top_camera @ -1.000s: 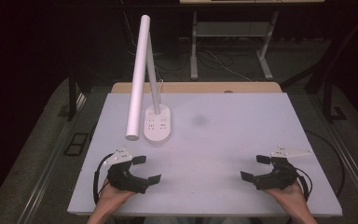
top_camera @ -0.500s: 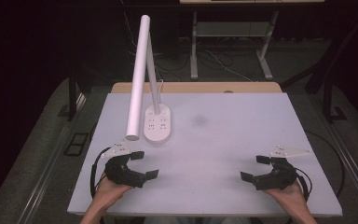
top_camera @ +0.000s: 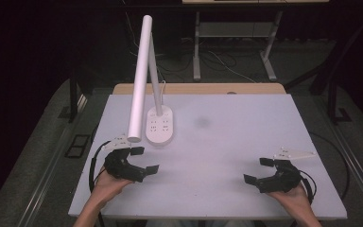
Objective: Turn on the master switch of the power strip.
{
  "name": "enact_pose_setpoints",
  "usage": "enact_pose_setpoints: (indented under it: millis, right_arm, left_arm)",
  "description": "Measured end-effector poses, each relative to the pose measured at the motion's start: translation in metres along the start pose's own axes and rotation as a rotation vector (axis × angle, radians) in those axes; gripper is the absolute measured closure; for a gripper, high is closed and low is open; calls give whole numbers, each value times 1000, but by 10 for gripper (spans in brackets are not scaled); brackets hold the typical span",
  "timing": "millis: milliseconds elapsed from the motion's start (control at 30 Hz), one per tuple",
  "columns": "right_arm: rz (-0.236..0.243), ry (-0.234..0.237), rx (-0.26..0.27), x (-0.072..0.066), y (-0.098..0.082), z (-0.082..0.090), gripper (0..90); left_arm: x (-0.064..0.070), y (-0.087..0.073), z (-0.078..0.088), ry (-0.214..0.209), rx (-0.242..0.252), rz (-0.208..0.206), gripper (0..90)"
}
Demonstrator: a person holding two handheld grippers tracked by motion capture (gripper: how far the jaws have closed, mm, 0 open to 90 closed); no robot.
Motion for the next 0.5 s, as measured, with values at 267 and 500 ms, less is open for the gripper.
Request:
enact_pose_setpoints:
  millis: [267,500]
  right_arm:
    - [3,2,0,0,0,0,0]
    - [3,2,-3,0,0,0,0]
  left_arm:
    - [-7,9,-1,7,-16,-6,30]
    - [-14,15,-1,16,-32,-9,32]
Point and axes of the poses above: each handheld gripper's, and its own axes: z roughly backward along the jaws, y roughly out of its top, x roughly to its right, the point moved 6 cm from there along -z, roughly forward along the jaws, and after that the axes turned 9 degrees about x, right-handed, at the moved point
